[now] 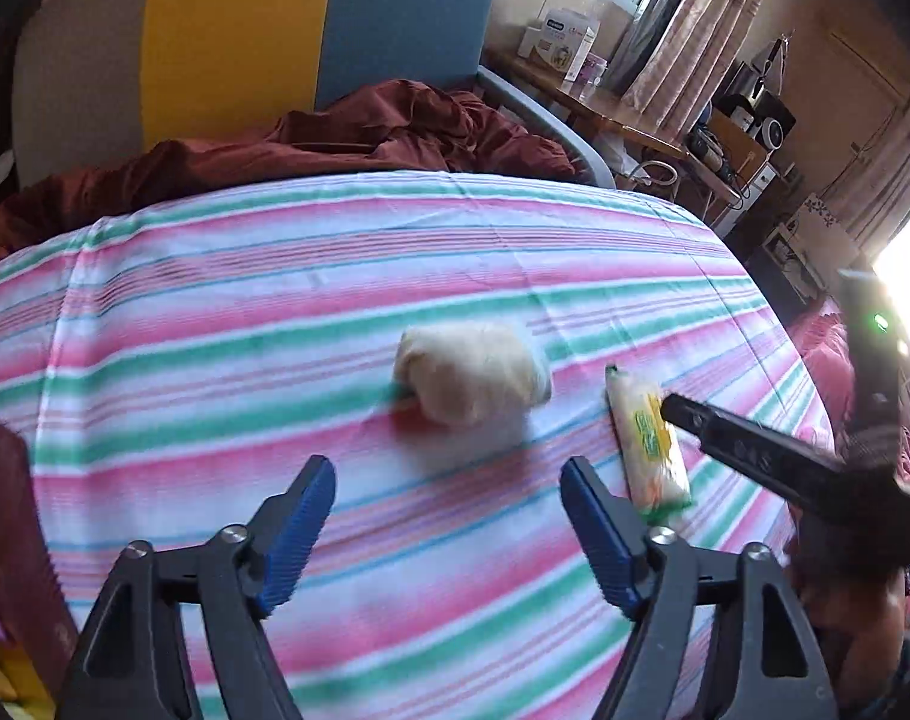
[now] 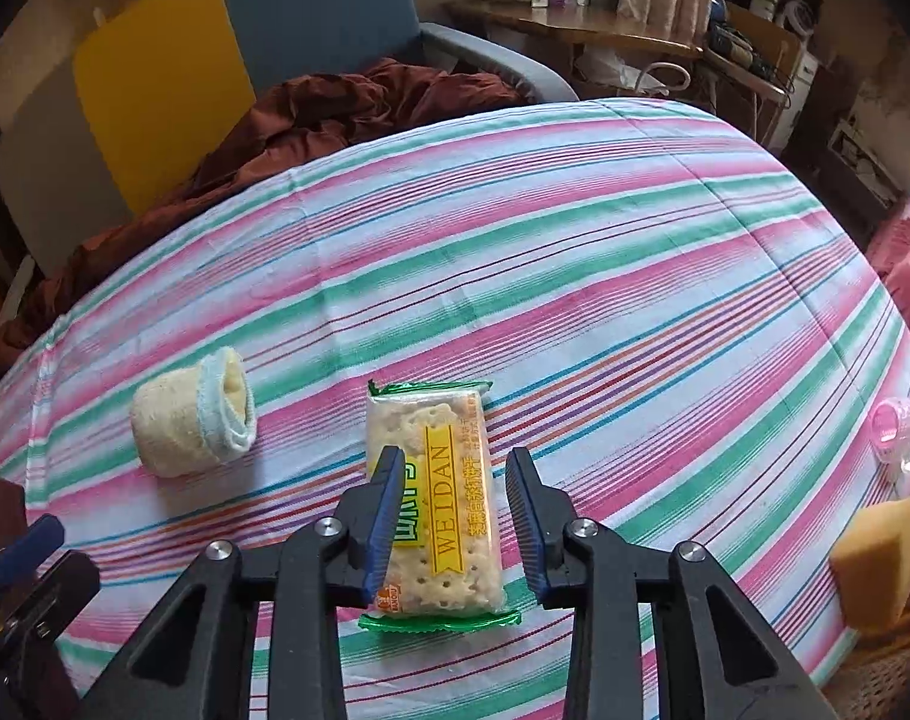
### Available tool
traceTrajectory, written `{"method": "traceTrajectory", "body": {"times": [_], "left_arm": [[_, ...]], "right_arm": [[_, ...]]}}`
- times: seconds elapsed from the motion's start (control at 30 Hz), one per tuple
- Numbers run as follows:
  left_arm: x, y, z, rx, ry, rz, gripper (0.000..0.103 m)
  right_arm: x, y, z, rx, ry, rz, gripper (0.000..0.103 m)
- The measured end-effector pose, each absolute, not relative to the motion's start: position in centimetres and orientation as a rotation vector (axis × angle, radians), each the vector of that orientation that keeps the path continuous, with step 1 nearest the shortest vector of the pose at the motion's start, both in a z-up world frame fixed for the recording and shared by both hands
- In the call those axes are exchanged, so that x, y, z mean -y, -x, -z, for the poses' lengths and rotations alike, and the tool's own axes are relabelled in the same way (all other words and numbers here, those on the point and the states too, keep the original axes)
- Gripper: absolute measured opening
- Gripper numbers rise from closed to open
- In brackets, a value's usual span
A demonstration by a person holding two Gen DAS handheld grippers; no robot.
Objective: Organize objects
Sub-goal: 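Grasp the cream knitted roll with the left gripper while the right gripper lifts the cracker packet, then carry the knitted roll toward the tin with the left gripper while the right gripper holds the cracker packet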
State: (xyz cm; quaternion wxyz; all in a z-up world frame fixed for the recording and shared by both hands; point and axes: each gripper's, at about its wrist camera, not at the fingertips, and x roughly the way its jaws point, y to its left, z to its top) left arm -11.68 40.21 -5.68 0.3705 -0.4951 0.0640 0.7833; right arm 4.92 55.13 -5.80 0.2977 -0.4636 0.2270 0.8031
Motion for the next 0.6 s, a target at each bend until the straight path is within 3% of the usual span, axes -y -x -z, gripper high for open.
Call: {"method": "traceTrajectory", "body": {"times": [0.07,0.1,0.27,0.47,0.6], "left_arm": [[-41.7,12.5,5.7,-0.151,1.273,-2.012,0.083],[-42.4,12.8,5.8,-0.152,1.271,-2.019,0.084],[-45.3,14.5,7.4,-0.187,1.31,-2.032,0.088],[-47.9,15.4,9.1,-0.195,1.346,-2.036,0.093],[-48.5,16.0,11.1,-0.238,1.359,-2.062,0.087]], "right_arm": [[-56.0,-5.4,5.7,-0.671,1.189,-2.128,0.06],[-56.5,-5.7,5.6,-0.714,1.165,-2.126,0.062],[-58.0,-7.3,5.3,-0.896,1.063,-2.104,0.068],[-58.4,-7.6,5.2,-0.943,1.014,-2.09,0.078],[-58.4,-7.2,5.4,-0.924,1.032,-2.093,0.08]]}}
